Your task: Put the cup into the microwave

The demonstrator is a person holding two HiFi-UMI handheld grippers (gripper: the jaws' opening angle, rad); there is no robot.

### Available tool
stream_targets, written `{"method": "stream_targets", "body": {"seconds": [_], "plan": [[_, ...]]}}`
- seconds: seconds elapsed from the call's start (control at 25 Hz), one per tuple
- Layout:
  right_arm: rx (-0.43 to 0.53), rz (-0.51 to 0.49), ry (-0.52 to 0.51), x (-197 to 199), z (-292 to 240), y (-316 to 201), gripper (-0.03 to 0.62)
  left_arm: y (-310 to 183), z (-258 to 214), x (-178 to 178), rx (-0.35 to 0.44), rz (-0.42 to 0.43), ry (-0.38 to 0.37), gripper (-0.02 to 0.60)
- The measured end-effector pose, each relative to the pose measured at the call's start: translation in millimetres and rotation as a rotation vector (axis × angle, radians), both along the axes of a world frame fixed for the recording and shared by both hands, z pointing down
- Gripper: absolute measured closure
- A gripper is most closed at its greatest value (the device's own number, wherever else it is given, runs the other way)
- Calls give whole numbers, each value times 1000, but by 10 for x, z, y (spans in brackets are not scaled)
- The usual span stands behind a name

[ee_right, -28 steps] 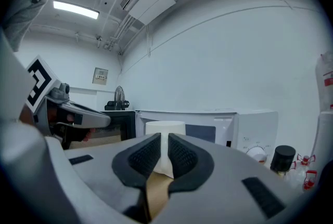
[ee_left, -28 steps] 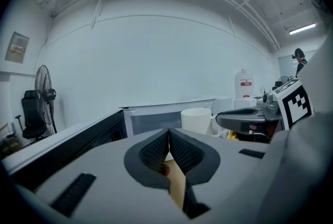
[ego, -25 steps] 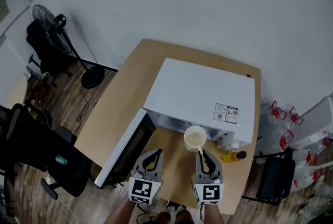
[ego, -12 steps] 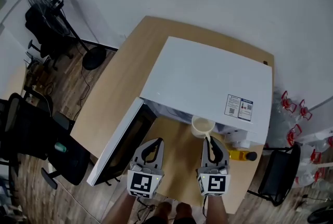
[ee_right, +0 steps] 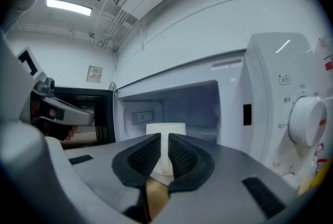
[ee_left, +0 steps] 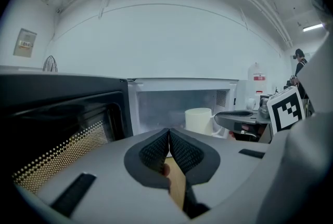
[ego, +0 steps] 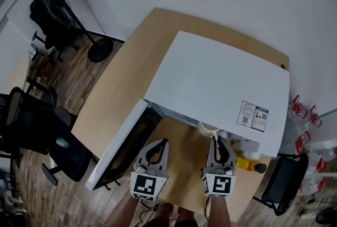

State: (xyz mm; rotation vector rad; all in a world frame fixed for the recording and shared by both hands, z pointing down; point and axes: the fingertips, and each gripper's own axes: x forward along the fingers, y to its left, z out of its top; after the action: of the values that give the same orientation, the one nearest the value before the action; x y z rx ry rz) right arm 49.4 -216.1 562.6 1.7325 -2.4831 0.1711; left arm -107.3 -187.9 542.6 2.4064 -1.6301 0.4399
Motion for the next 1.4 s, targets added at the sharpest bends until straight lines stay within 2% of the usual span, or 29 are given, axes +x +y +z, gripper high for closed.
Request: {"method": "stream_targets", "body": {"seconds": [0.96, 1.4], "plan": [[20, 26, 29, -185, 136, -446, 543, -210, 159, -46, -25, 3, 6, 557], [22, 34, 36, -231, 159, -485, 542, -214, 194, -49, -33, 14, 9, 558]]}}
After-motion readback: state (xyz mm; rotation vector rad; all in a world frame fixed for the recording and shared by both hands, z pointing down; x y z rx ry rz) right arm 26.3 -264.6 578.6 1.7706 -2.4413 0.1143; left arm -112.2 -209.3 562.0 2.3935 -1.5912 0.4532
